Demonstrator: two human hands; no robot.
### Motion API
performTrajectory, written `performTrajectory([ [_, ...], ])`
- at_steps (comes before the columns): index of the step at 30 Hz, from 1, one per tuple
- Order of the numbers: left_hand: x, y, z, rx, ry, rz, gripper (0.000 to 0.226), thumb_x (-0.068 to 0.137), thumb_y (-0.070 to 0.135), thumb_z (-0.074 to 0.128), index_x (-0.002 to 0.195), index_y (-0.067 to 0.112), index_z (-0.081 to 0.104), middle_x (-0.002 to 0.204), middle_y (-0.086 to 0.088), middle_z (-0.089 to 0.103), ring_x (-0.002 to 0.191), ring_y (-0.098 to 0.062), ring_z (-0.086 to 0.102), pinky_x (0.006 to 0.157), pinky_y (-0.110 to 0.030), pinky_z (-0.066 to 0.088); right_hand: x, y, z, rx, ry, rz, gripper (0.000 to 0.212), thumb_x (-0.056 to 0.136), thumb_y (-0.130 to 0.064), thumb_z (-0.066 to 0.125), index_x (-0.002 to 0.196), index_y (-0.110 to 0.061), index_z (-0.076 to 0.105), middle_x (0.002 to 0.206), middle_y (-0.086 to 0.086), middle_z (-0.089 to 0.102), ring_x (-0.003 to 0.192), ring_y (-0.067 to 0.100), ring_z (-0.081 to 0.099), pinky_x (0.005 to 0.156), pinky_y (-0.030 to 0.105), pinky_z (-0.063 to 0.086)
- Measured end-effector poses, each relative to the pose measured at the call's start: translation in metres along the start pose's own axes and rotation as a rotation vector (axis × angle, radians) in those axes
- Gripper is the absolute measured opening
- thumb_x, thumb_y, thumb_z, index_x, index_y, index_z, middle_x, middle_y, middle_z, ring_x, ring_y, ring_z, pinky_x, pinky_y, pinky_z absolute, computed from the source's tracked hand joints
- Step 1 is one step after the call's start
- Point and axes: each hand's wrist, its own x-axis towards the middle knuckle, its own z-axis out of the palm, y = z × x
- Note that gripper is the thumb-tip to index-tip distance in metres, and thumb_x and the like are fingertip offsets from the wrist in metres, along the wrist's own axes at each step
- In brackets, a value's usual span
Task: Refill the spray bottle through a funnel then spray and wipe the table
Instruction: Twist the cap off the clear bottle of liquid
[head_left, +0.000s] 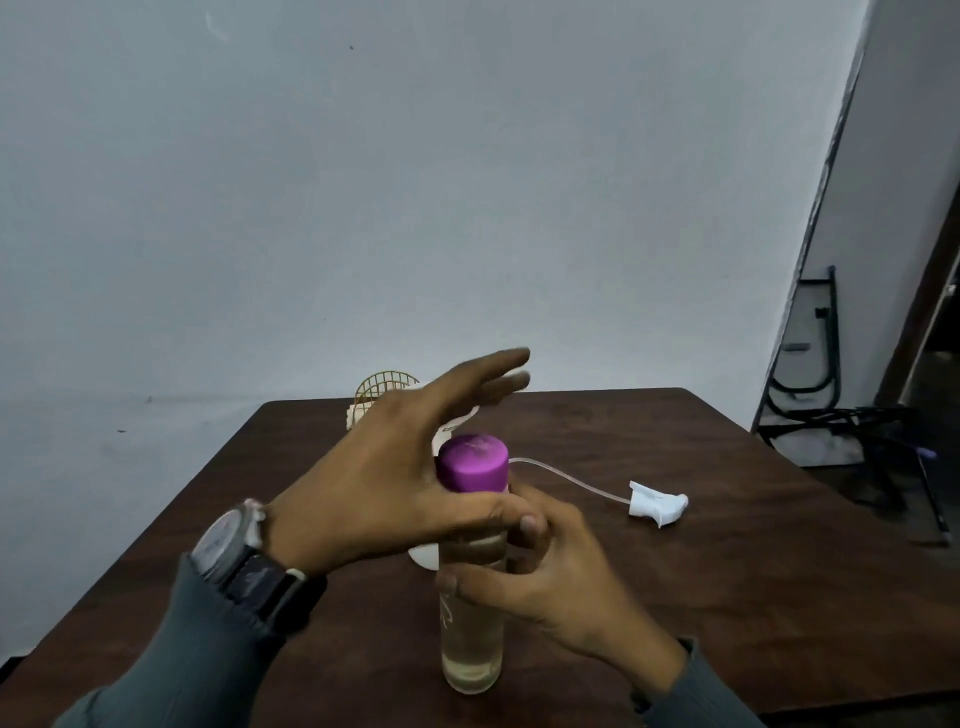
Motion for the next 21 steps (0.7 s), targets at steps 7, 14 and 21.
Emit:
performTrajectory([
  [7,-0.020,0.001,-0.014,-0.121,-0.006,-0.040,0.078,0.085,0.005,0.064,0.153,0.037,0.041,0.129,0.017,0.073,0.127,-0.002,0.065,0.105,-0.023,0.052,0.001,0.000,-0.001,-0.048,-0.012,0.008,0.051,0.078,-0.015,0.092,0.120,-0.034,0.071,0.110,0.001,0.077,0.107,0.021,0.074,0.099,0.051,0.058],
  [14,-0.011,-0.003,-0.005,-0.053,0.157,-0.130,0.098,0.061,0.038,0.097,0.143,0.049,0.047,0.095,0.009,0.074,0.084,-0.016,0.073,0.079,-0.036,0.061,-0.002,-0.003,0.002,-0.012,-0.009,0.023,0.052,0.076,-0.007,0.092,0.112,-0.040,0.073,0.109,0.001,0.079,0.108,0.020,0.076,0.099,0.050,0.059],
  [21,-0.011,-0.012,0.028,-0.042,0.286,-0.116,0.089,0.069,0.043,0.093,0.145,0.046,0.048,0.080,0.000,0.057,0.076,-0.017,0.065,0.075,-0.026,0.055,-0.002,-0.003,-0.006,-0.084,-0.069,0.034,0.055,0.073,-0.033,0.096,0.119,-0.043,0.068,0.124,-0.006,0.075,0.121,0.014,0.070,0.109,0.048,0.054],
])
